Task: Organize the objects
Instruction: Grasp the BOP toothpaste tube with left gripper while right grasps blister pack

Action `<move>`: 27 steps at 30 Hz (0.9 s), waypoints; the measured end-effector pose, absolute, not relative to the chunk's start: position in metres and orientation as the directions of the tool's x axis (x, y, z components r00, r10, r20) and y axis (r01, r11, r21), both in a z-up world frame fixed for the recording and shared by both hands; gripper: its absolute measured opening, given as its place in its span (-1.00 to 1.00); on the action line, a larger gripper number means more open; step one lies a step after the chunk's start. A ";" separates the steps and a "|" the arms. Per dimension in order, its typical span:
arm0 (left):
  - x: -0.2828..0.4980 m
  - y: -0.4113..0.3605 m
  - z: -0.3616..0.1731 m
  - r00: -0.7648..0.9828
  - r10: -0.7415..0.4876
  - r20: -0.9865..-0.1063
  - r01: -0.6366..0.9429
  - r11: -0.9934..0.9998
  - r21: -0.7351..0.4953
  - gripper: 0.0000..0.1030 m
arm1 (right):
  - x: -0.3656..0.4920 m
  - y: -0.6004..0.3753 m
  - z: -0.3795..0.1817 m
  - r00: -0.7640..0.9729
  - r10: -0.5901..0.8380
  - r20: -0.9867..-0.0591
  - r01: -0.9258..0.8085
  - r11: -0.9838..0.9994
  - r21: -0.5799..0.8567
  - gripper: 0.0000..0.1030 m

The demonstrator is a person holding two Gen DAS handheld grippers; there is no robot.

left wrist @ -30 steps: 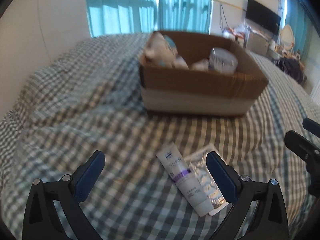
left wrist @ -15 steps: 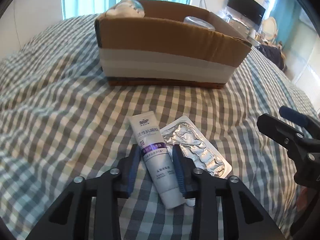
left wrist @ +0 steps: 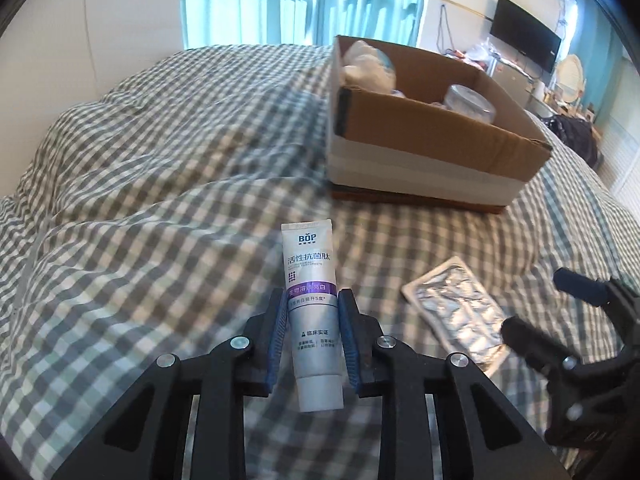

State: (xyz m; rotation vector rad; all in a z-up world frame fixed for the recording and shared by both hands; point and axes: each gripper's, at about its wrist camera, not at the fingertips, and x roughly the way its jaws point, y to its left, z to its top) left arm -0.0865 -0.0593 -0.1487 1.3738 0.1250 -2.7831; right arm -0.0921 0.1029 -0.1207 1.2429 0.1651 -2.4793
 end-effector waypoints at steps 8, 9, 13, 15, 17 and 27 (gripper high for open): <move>-0.091 -0.064 -0.158 -0.601 0.002 -0.799 0.064 -0.997 -0.051 -0.49 | -0.109 0.077 -0.151 -0.482 -0.243 -0.842 0.396 -0.917 0.038 0.87; -0.091 -0.064 -0.159 -0.600 0.004 -0.800 0.064 -0.996 -0.054 -0.49 | -0.111 0.075 -0.155 -0.472 -0.241 -0.848 0.398 -0.917 0.039 0.86; -0.090 -0.065 -0.159 -0.600 0.008 -0.800 0.062 -0.996 -0.057 -0.49 | -0.113 0.069 -0.165 -0.445 -0.237 -0.864 0.411 -0.911 0.038 0.54; -0.090 -0.063 -0.159 -0.601 0.008 -0.799 0.058 -0.997 -0.054 -0.49 | -0.110 0.068 -0.164 -0.450 -0.237 -0.861 0.416 -0.909 0.033 0.35; -0.088 -0.061 -0.157 -0.604 0.005 -0.797 0.055 -0.997 -0.048 -0.49 | -0.107 0.069 -0.161 -0.455 -0.238 -0.858 0.417 -0.908 0.030 0.35; -0.071 -0.050 -0.130 -0.637 0.013 -0.770 0.037 -0.998 -0.048 -0.49 | -0.080 0.080 -0.116 -0.537 -0.245 -0.807 0.403 -0.915 0.010 0.35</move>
